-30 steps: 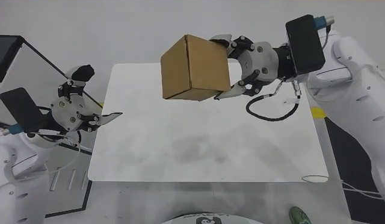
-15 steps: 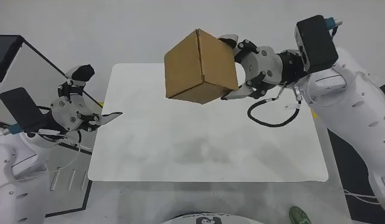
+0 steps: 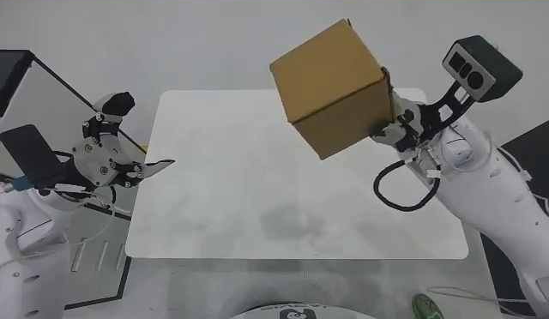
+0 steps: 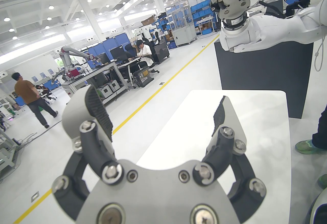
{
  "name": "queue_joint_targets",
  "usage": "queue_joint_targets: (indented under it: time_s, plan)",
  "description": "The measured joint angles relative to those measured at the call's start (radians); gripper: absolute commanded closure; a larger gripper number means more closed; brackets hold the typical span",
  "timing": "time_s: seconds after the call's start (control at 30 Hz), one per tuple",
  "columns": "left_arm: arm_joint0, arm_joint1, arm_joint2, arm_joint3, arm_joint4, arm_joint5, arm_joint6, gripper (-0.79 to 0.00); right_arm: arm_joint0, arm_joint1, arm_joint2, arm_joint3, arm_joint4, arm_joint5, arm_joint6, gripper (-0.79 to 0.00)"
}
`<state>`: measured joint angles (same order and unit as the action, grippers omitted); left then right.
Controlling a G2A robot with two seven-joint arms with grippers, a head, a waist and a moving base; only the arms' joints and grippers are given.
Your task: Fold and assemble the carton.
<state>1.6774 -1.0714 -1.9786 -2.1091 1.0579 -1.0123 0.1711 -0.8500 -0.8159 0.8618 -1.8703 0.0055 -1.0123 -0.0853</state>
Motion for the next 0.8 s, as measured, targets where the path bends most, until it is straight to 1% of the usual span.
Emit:
queue_joint_targets:
  time_s: [0.1,0.2,0.3,0.4,0.5,0.6,0.63,0.7,0.73,0.8]
  plan:
    - [0.0,0.0,0.0,0.0,0.0,0.0,0.0,-0.785,-0.02,-0.005,-0.01,-0.009,0.025,0.0,-0.022,0.0]
    - [0.0,0.0,0.0,0.0,0.0,0.0,0.0,-0.785,-0.063,-0.017,-0.034,-0.041,0.156,0.0,-0.062,0.0]
    - [0.0,0.0,0.0,0.0,0.0,0.0,0.0,-0.785,-0.078,-0.028,-0.055,-0.074,0.287,0.0,-0.02,0.0]
    - [0.0,0.0,0.0,0.0,0.0,0.0,0.0,-0.785,-0.083,-0.041,-0.078,-0.106,0.419,0.0,0.067,0.0]
    - [0.0,0.0,0.0,0.0,0.0,0.0,0.0,-0.785,-0.084,-0.056,-0.104,-0.124,0.561,0.0,0.193,0.0]
    - [0.0,0.0,0.0,0.0,0.0,0.0,0.0,-0.785,-0.087,-0.071,-0.132,-0.135,0.724,0.0,0.357,0.0]
    - [0.0,0.0,0.0,0.0,0.0,0.0,0.0,-0.785,-0.088,-0.076,-0.142,-0.136,0.793,0.0,0.429,0.0]
    - [0.0,0.0,0.0,0.0,0.0,0.0,0.0,-0.785,-0.089,-0.078,-0.146,-0.136,0.855,0.0,0.517,0.0]
    - [0.0,0.0,0.0,0.0,0.0,0.0,0.0,-0.785,-0.089,-0.078,-0.146,-0.136,0.856,0.0,0.539,0.0]
    - [0.0,0.0,0.0,0.0,0.0,0.0,0.0,-0.785,-0.089,-0.077,-0.146,-0.136,0.836,0.0,0.51,0.0]
